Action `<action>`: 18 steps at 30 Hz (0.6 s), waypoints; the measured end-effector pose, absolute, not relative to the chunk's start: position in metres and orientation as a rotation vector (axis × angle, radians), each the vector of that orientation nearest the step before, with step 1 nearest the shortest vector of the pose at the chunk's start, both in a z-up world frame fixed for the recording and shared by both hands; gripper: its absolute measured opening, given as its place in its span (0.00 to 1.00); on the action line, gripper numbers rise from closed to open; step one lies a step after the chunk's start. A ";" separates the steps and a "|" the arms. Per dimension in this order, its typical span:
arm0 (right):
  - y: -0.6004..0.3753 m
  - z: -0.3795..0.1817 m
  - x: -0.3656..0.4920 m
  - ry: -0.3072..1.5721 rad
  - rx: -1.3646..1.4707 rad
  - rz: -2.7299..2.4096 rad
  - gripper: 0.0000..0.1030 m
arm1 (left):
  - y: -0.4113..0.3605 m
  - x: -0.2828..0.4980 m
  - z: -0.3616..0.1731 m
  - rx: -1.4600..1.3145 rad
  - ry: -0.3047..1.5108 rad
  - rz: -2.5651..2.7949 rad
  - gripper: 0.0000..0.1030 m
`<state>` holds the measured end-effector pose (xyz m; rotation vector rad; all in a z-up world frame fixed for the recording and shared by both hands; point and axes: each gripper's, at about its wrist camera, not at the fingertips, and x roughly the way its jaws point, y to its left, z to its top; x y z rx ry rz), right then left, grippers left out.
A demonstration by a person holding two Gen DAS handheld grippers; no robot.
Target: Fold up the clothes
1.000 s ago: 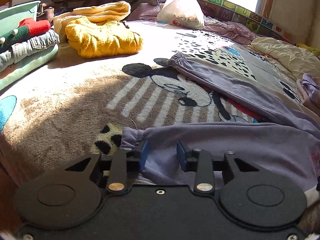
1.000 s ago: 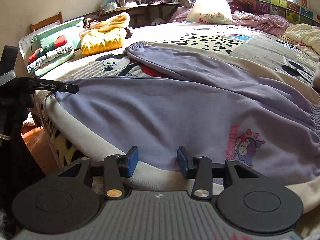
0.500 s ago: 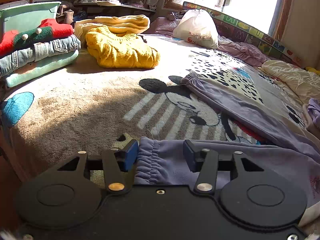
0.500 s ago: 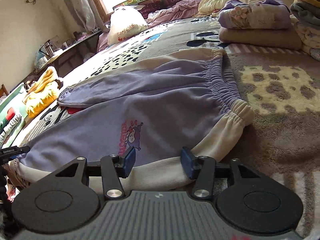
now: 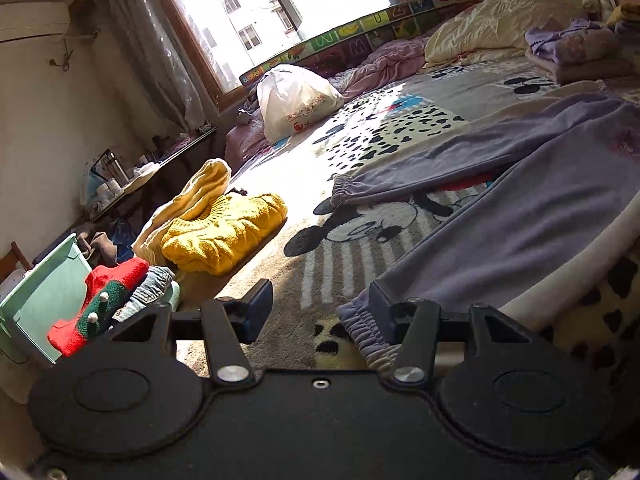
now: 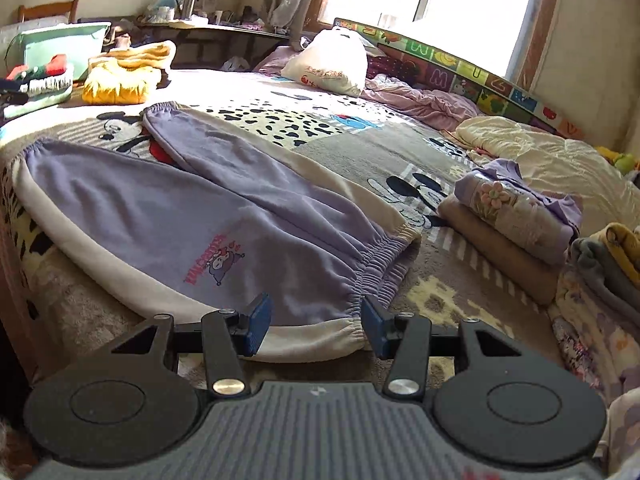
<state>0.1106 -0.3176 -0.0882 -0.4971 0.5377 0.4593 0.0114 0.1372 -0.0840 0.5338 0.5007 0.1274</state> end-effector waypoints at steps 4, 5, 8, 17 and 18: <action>-0.311 -0.104 0.108 0.523 -0.663 0.478 0.50 | 0.129 -0.007 -0.110 0.715 0.531 0.037 0.51; -0.309 -0.108 0.107 0.521 -0.699 0.483 0.50 | 0.127 -0.009 -0.115 0.757 0.534 0.023 0.51; -0.304 -0.120 0.103 0.510 -0.807 0.500 0.50 | 0.119 -0.011 -0.128 0.864 0.545 -0.008 0.51; -0.302 -0.148 0.102 0.457 -1.042 0.486 0.50 | 0.108 -0.002 -0.161 1.016 0.560 -0.061 0.51; -0.302 -0.149 0.103 0.447 -1.065 0.488 0.50 | 0.107 -0.002 -0.163 1.028 0.559 -0.060 0.51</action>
